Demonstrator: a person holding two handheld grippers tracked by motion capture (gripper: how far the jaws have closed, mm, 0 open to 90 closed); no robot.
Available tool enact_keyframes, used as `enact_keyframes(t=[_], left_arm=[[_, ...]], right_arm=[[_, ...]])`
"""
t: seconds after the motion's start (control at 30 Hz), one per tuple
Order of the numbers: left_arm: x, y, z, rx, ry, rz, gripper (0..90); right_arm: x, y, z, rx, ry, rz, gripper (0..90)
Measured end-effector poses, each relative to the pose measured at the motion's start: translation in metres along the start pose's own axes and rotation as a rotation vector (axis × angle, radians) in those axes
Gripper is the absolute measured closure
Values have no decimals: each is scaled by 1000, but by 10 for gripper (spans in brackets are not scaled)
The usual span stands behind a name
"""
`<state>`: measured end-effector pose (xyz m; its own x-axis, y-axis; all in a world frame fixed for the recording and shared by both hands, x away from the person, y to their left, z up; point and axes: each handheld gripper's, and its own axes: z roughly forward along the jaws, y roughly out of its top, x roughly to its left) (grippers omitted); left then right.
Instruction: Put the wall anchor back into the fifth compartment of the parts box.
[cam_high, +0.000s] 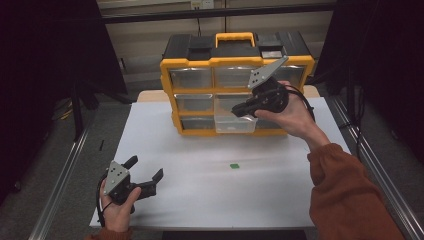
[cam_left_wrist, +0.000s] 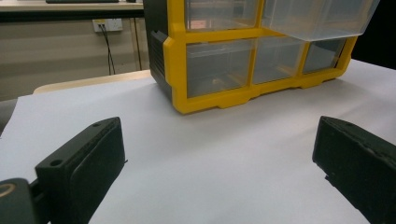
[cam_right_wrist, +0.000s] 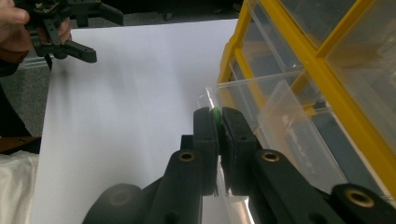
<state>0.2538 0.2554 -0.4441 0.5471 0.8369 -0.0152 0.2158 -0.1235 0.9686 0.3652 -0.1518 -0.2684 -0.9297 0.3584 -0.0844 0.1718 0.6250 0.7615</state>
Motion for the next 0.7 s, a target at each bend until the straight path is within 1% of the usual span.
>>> enact_keyframes(t=[0.07, 0.13, 0.17, 0.2, 0.23, 0.27, 0.3, 0.33, 0.37, 0.4, 0.43, 0.47, 0.5, 0.53, 0.7], left_arm=[[0, 0, 0, 0, 3, 6, 24], [0, 0, 0, -1, -9, -1, 24], [0, 0, 0, -1, -8, -2, 24], [-1, 0, 1, -6, -7, -7, 24], [0, 0, 0, 1, -7, 4, 24], [0, 0, 0, -2, -8, -1, 24], [0, 0, 0, -1, -8, -1, 24], [0, 0, 0, 0, -8, -1, 24], [0, 0, 0, 0, -8, -1, 24], [0, 0, 0, 3, -2, 0, 24], [0, 0, 0, 3, -2, 0, 24], [0, 0, 0, 0, -10, -1, 24], [0, 0, 0, 0, -10, -1, 25], [0, 0, 0, 5, -5, 1, 24], [1, 0, 0, -1, -8, -1, 24]], right_arm=[[-1, 1, 0, 0, -3, -1, 853], [-4, 4, 0, 10, -17, -1, 853], [-6, 6, 1, 16, -19, 2, 853], [-8, 7, 1, 28, -31, 2, 853], [-10, 8, 2, 40, -43, 4, 853], [-10, 8, 2, 40, -43, 4, 853], [-13, 10, 3, 56, -54, 6, 853], [-19, 12, 6, 76, -53, 12, 853], [-22, 13, 7, 94, -63, 16, 853], [-24, 14, 9, 107, -59, 19, 853], [-24, 14, 9, 107, -59, 19, 853], [-28, 16, 14, 134, -63, 22, 853], [-28, 16, 14, 134, -63, 22, 853], [-32, 18, 18, 159, -66, 25, 852], [-37, 21, 29, 214, -63, 26, 853]])
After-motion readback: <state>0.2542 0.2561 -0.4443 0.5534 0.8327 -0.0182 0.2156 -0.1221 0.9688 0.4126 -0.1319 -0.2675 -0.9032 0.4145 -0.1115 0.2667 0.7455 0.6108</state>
